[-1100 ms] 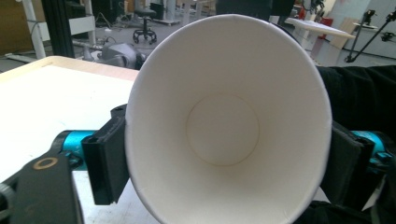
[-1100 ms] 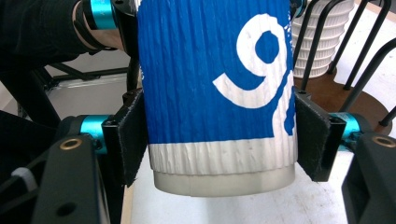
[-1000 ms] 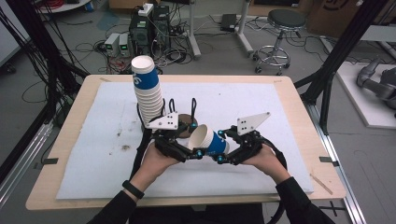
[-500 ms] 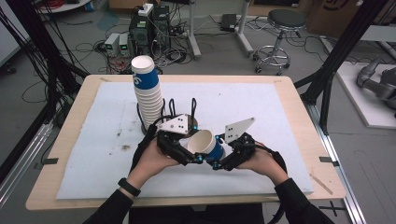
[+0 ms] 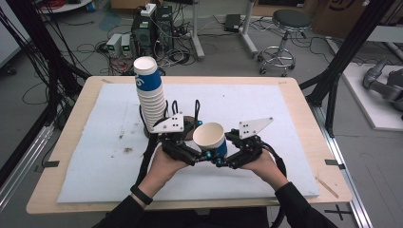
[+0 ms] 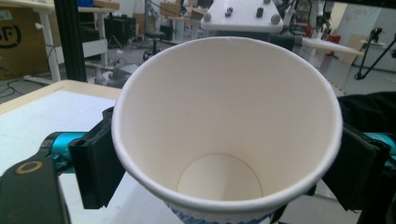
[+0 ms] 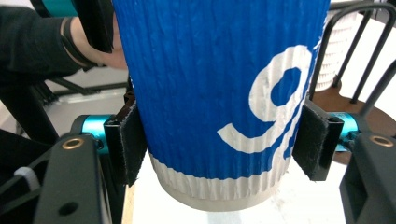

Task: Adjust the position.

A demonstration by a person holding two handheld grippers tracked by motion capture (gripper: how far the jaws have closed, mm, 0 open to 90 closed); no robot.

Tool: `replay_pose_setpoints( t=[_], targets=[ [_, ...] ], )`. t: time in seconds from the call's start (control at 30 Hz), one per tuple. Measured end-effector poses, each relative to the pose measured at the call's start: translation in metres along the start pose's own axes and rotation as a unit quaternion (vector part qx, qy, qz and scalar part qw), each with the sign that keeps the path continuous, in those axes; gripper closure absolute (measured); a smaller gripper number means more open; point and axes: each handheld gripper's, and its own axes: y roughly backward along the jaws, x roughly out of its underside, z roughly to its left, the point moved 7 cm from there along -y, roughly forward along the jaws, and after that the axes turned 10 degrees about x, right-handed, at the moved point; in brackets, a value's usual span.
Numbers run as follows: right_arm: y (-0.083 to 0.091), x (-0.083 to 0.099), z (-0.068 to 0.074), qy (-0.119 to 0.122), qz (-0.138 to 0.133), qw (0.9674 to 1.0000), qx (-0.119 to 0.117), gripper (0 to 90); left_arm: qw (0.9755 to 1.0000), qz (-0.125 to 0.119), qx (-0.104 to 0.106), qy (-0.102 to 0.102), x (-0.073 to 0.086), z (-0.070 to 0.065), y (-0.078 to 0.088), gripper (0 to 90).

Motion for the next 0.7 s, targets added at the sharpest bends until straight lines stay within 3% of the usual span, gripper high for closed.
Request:
replay_pose_setpoints(
  t=[0.1, 0.33, 0.5, 0.7],
  targets=[
    [-0.0009, -0.0015, 0.0015, -0.007, -0.013, 0.9999, -0.009, 30.0, 0.9993, -0.031, 0.019, 0.009, -0.0048, -0.0008, 0.0001, 17.5],
    [-0.0016, -0.0014, 0.0019, -0.021, -0.037, 0.9990, -0.018, 30.1, 0.9989, -0.038, 0.025, 0.012, -0.0075, 0.0006, -0.0018, 20.7],
    [-0.0017, 0.0006, 0.0012, -0.022, -0.040, 0.9989, -0.013, 30.0, 0.9995, -0.015, 0.026, 0.006, -0.0088, 0.0019, -0.0046, 22.4],
    [-0.0041, 0.0016, 0.0019, -0.013, -0.031, 0.9994, 0.005, 27.1, 0.9989, 0.034, 0.018, -0.025, -0.0093, 0.0004, -0.0072, 23.8]
  ],
)
